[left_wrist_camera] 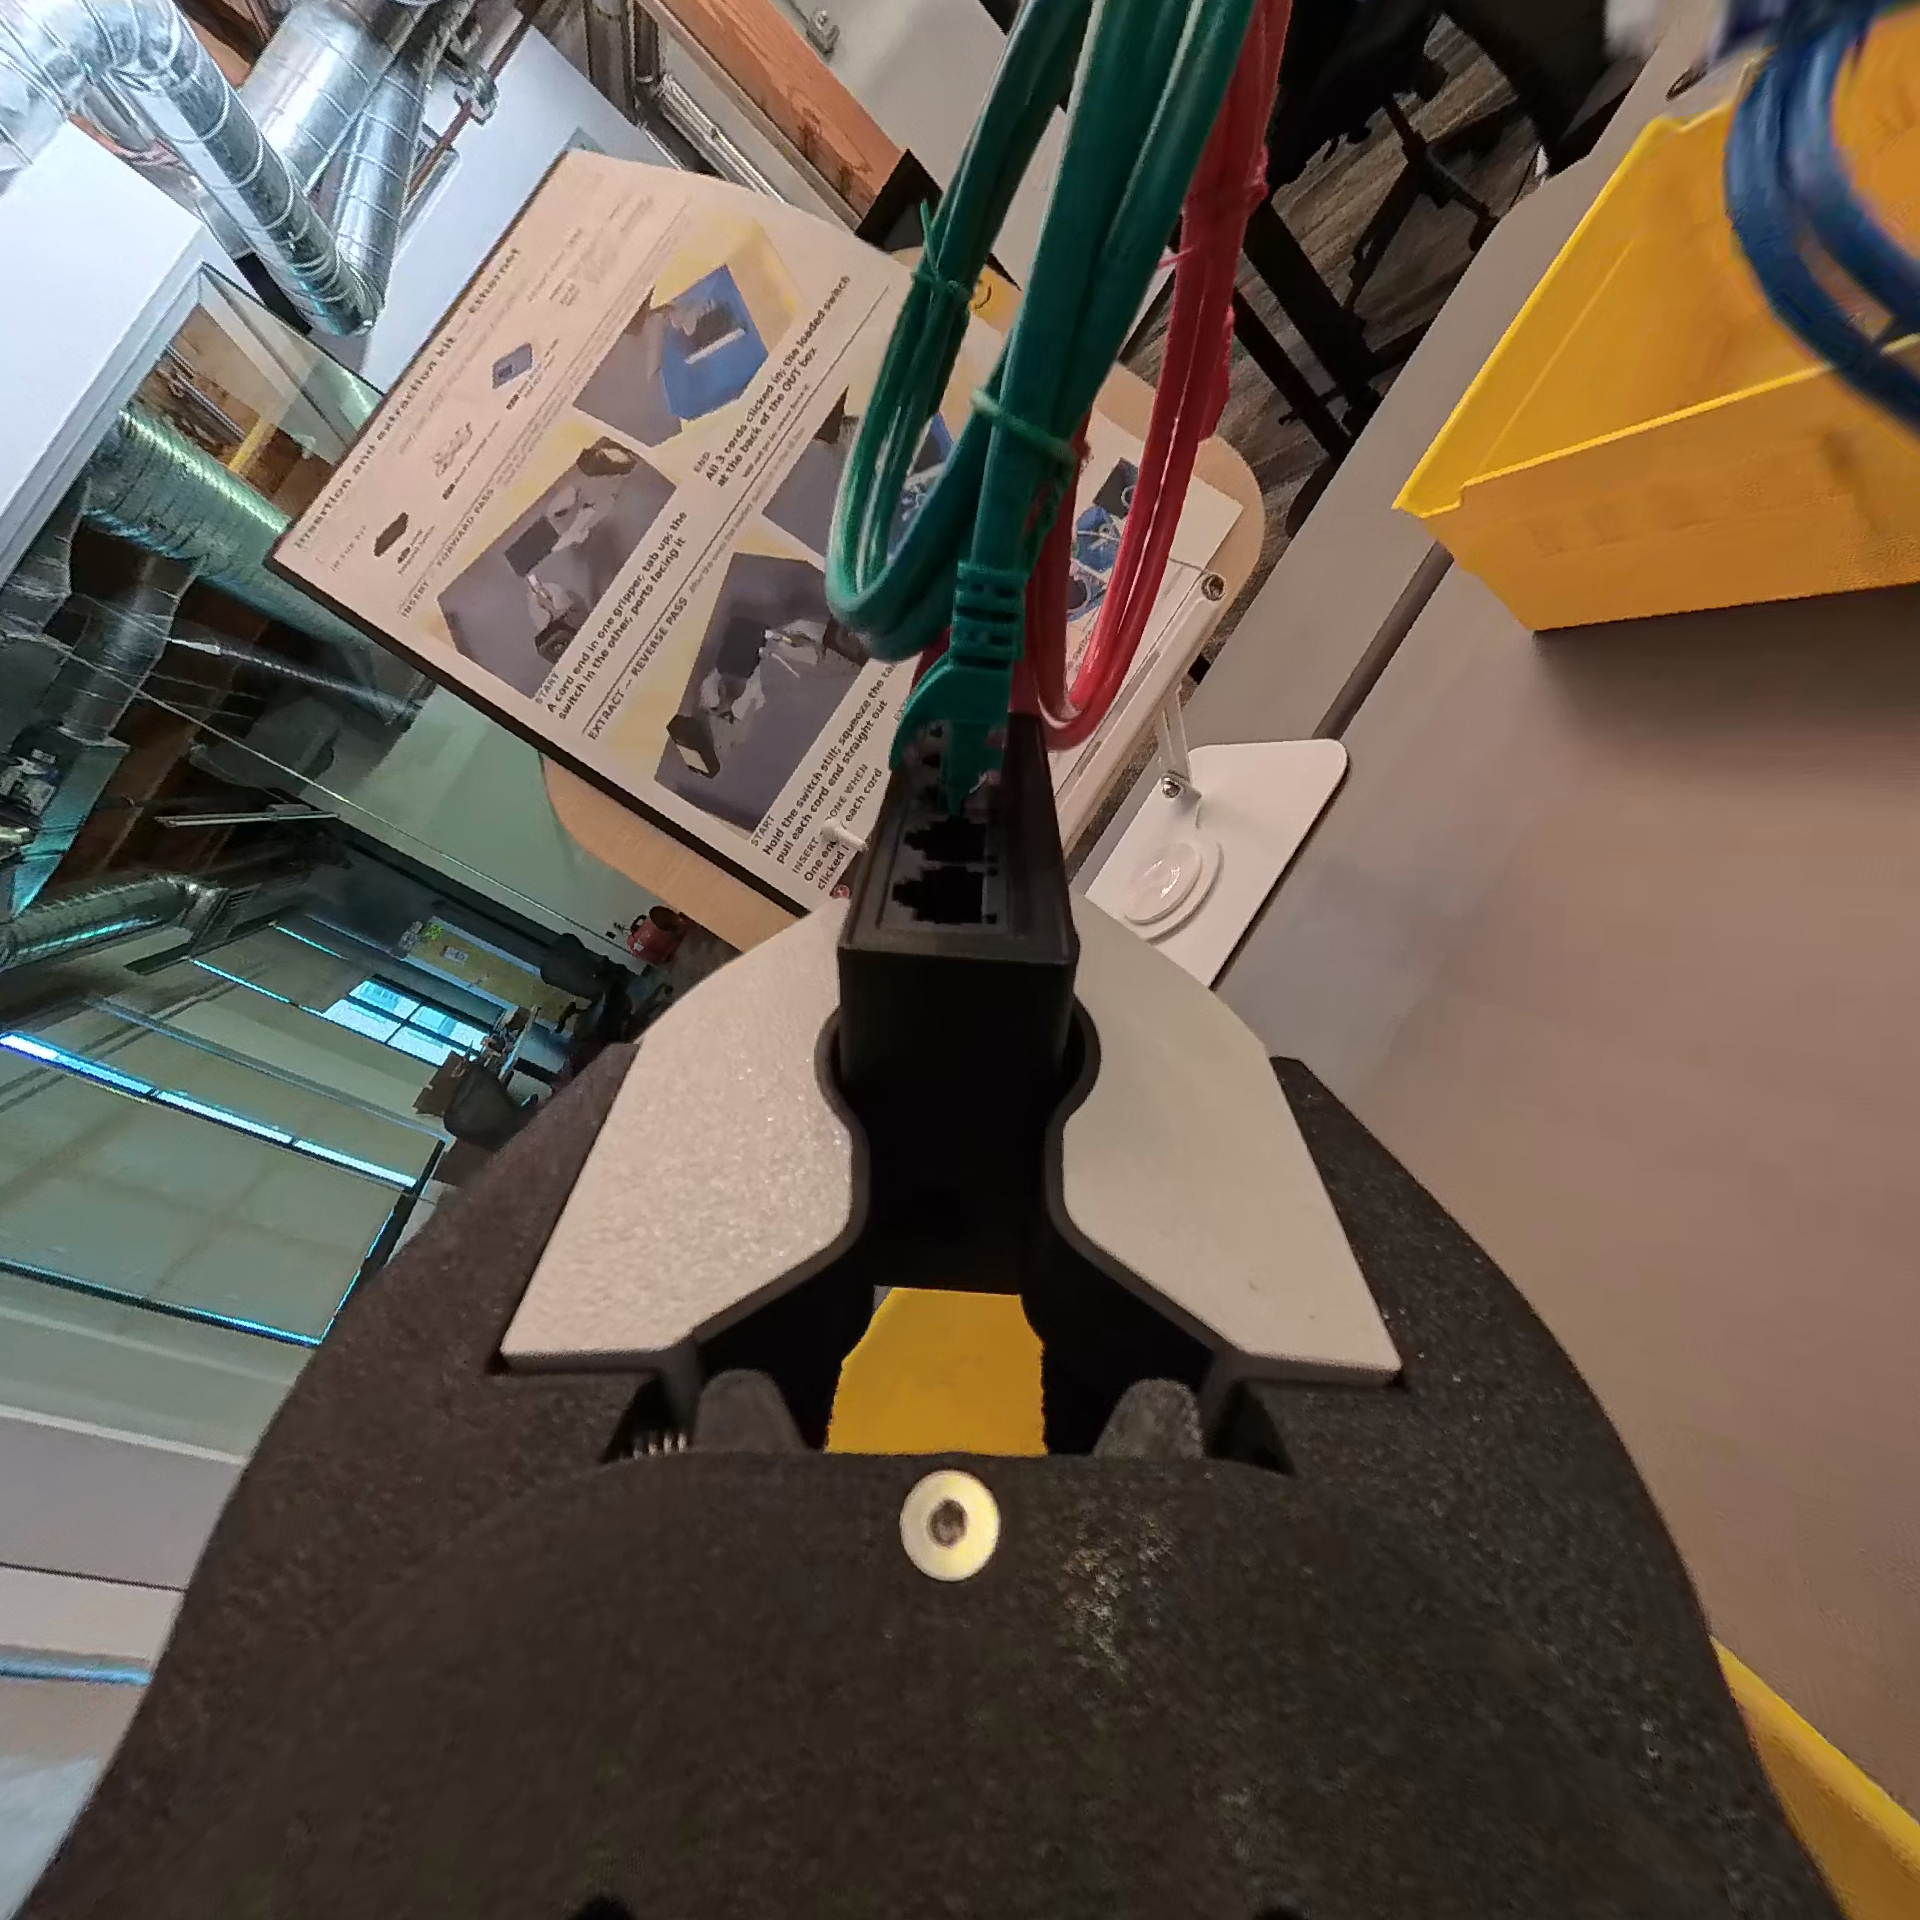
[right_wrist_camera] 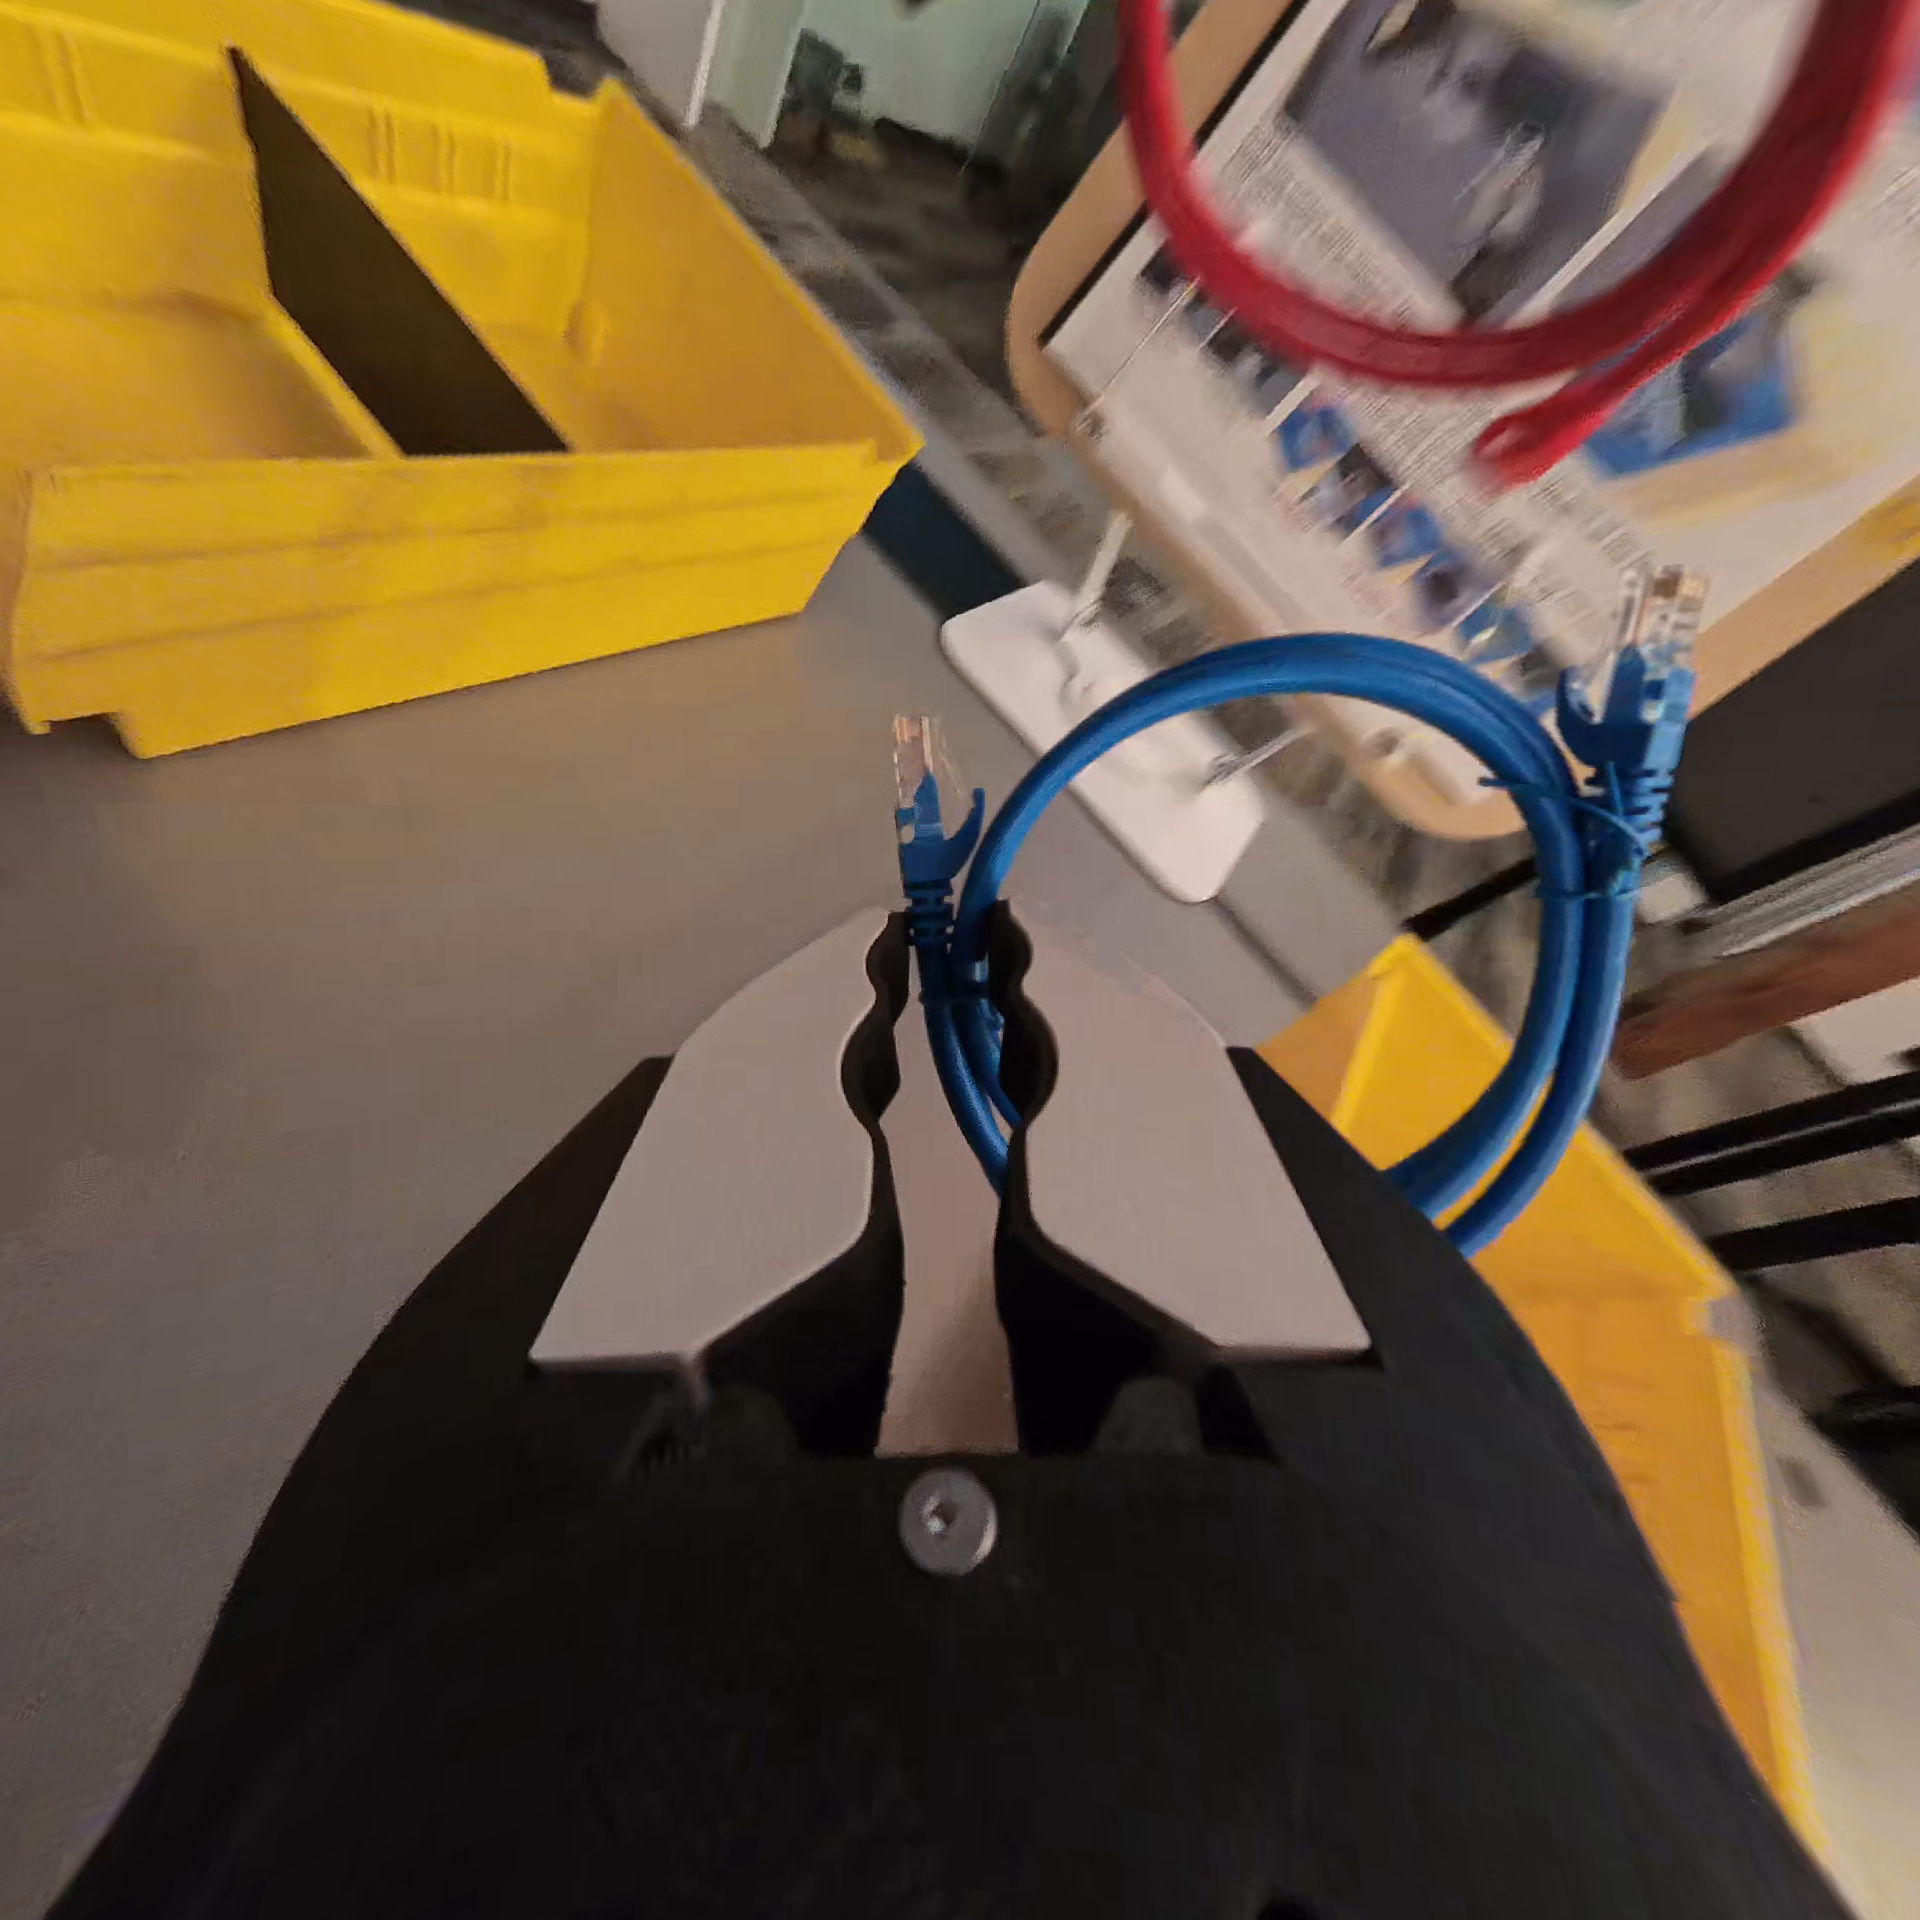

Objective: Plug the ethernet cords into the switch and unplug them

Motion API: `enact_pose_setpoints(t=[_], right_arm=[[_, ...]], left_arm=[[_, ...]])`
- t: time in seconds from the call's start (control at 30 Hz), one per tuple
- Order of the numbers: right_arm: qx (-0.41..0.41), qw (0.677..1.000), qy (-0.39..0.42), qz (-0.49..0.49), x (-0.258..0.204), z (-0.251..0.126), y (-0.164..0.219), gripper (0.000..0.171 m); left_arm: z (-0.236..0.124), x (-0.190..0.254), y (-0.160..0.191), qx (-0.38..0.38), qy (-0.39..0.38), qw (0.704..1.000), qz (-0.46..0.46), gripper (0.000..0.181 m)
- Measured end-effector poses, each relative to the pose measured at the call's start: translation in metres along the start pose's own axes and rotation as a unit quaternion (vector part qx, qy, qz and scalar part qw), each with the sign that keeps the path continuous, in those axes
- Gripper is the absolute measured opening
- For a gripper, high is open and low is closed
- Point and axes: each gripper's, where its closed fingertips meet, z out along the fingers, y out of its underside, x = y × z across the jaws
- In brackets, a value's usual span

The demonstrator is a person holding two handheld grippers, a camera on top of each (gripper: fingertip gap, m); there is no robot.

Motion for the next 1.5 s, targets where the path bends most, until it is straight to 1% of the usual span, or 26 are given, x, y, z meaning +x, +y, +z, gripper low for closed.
enact_pose_setpoints(t=[0.07, 0.17, 0.33, 0.43, 0.57, 0.67, 0.73, 0.77, 0.83, 0.97, 1.07, 1.3, 1.5], right_arm=[[0.012, 0.999, 0.033, -0.04, 0.014, -0.011, -0.016, 0.016], [0.016, 0.994, 0.057, -0.092, 0.029, -0.025, -0.039, 0.017], [0.025, 0.982, 0.068, -0.177, 0.043, -0.04, -0.083, 0.017], [0.018, 0.975, 0.056, -0.214, 0.045, -0.04, -0.103, 0.017], [0.012, 0.974, -0.003, -0.225, 0.041, -0.031, -0.118, 0.017], [0.01, 0.974, -0.027, -0.225, 0.044, -0.027, -0.119, 0.017], [0.024, 0.976, -0.033, -0.214, 0.044, -0.028, -0.115, 0.017], [0.03, 0.973, -0.037, -0.225, 0.044, -0.028, -0.113, 0.017], [0.021, 0.972, -0.024, -0.234, 0.049, -0.029, -0.112, 0.017], [0.007, 0.964, -0.045, -0.264, 0.036, -0.039, -0.104, 0.017], [0.0, 0.964, -0.06, -0.26, 0.031, -0.041, -0.101, 0.017], [-0.014, 0.961, -0.095, -0.261, 0.021, -0.022, -0.094, 0.017], [-0.04, 0.954, -0.099, -0.28, 0.014, -0.005, -0.088, 0.017]], left_arm=[[0.002, 0.001, 0.003, -0.005, 0.001, 1.0, 0.003, 0.03], [0.006, 0.005, 0.006, -0.009, 0.007, 1.0, 0.008, 0.03], [0.011, 0.017, 0.012, -0.012, 0.036, 0.999, 0.016, 0.03], [0.014, 0.028, 0.015, -0.014, 0.072, 0.997, 0.007, 0.03], [0.016, 0.039, 0.015, -0.01, 0.104, 0.994, -0.003, 0.03], [0.018, 0.047, 0.016, -0.014, 0.119, 0.993, 0.002, 0.03], [0.019, 0.051, 0.017, -0.015, 0.132, 0.991, -0.003, 0.03], [0.02, 0.054, 0.017, -0.013, 0.137, 0.99, -0.006, 0.03], [0.021, 0.058, 0.018, -0.014, 0.15, 0.989, -0.013, 0.03], [0.022, 0.062, 0.018, -0.016, 0.155, 0.988, -0.013, 0.03], [0.021, 0.067, 0.016, -0.019, 0.167, 0.986, -0.01, 0.03], [0.015, 0.089, 0.016, -0.033, 0.228, 0.973, 0.001, 0.03], [0.017, 0.096, 0.022, -0.049, 0.237, 0.97, 0.013, 0.033]])
